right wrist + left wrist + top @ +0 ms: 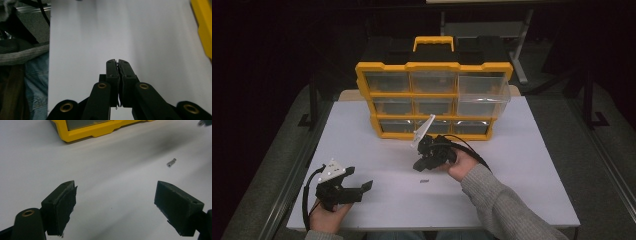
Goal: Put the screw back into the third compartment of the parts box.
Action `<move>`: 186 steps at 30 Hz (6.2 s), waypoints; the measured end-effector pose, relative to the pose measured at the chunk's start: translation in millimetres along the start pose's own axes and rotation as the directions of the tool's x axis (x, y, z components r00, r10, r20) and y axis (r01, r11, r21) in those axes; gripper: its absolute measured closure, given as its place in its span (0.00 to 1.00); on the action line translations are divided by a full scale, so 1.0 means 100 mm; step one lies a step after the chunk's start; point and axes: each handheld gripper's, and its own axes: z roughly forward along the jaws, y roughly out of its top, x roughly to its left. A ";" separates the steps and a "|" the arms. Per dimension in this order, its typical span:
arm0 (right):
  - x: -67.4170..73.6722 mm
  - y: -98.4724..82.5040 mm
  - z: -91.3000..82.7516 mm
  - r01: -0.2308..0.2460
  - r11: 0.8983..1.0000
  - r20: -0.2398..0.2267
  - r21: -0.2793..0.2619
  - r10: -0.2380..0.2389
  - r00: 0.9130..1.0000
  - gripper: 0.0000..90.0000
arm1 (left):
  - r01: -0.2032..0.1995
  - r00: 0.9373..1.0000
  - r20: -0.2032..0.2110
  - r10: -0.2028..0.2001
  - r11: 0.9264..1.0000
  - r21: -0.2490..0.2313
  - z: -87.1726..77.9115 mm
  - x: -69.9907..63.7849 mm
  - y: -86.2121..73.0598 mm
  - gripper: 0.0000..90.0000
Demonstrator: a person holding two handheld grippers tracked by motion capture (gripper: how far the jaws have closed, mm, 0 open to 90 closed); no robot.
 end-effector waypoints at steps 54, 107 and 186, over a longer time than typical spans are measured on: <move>-0.23 0.39 -2.35 -0.100 0.986 0.157 -0.136 0.121 0.980 0.96 | 0.026 1.000 -0.004 -0.026 1.000 0.008 -0.01 0.00 -0.01 0.19; -0.18 0.34 -2.29 -0.116 0.979 0.142 -0.169 0.141 0.980 0.76 | 0.026 1.000 -0.007 -0.025 1.000 0.005 -0.01 -0.01 -0.01 0.19; -0.21 -0.50 0.66 -0.050 0.994 0.054 0.097 0.045 0.997 0.94 | 0.023 1.000 -0.006 -0.023 1.000 -0.002 -0.02 0.02 -0.01 0.19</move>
